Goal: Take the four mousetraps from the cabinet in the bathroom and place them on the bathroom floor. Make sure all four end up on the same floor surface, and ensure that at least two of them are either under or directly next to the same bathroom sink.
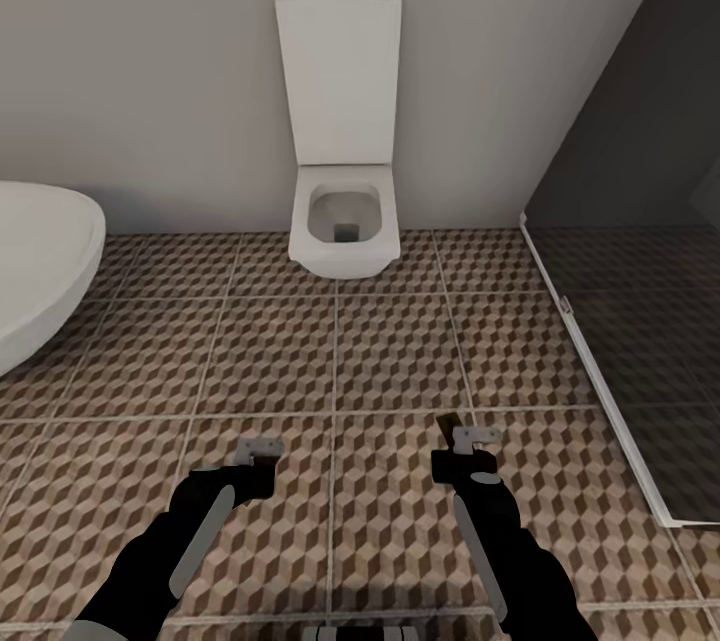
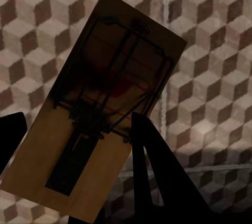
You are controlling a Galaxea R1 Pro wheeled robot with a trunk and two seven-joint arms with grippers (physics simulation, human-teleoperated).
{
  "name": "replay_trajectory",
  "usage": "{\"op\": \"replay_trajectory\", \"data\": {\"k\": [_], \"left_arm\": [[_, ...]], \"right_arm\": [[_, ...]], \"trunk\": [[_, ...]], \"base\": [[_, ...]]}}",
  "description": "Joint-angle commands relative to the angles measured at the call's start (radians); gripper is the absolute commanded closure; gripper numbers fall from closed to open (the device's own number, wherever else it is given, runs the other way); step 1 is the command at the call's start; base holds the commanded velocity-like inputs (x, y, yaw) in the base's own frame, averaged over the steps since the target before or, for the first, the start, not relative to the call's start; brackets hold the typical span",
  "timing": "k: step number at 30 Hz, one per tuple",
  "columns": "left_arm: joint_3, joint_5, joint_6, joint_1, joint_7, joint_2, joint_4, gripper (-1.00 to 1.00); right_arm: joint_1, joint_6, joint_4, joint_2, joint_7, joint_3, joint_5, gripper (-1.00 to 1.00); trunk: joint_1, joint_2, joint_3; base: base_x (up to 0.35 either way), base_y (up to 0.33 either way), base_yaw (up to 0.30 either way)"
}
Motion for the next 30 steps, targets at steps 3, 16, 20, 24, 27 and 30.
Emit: {"op": "replay_trajectory", "data": {"k": [3, 16, 20, 24, 27, 30], "left_arm": [[-0.003, 0.010, 0.003, -0.001, 0.009, 0.001, -0.001, 1.00], [-0.031, 0.010, -0.003, -0.001, 0.007, 0.001, -0.001, 1.00], [-0.030, 0.008, -0.026, 0.000, 0.005, 0.001, 0.024, 1.00], [-0.028, 0.006, -0.111, -0.001, 0.005, 0.001, 0.039, 1.00], [-0.026, 0.005, -0.228, -0.001, 0.004, 0.000, 0.071, 1.00], [-0.025, 0.004, -0.291, -0.001, 0.003, -0.004, 0.115, 1.00]], "right_arm": [[-0.001, 0.004, -0.001, 0.000, -0.008, 0.002, -0.005, 1.00], [-0.001, 0.001, 0.000, 0.000, -0.003, 0.002, -0.005, 1.00], [0.000, -0.039, 0.012, -0.001, -0.001, 0.008, -0.005, 1.00], [0.000, -0.129, 0.043, -0.003, 0.000, 0.036, -0.005, 1.00], [-0.001, -0.222, 0.072, -0.004, 0.001, 0.118, -0.005, 1.00], [-0.001, -0.263, 0.097, -0.003, 0.000, 0.182, -0.005, 1.00]], "trunk": [[0.000, 0.000, -0.005], [0.000, 0.000, -0.007], [0.000, 0.000, -0.007], [0.000, 0.000, -0.007], [0.000, 0.000, -0.007], [0.000, 0.000, -0.007]], "base": [[0.000, 0.000, 0.000], [0.000, 0.000, 0.000], [0.000, 0.000, 0.000], [0.000, 0.000, 0.000], [0.000, 0.000, 0.000], [0.000, 0.000, 0.000]]}}
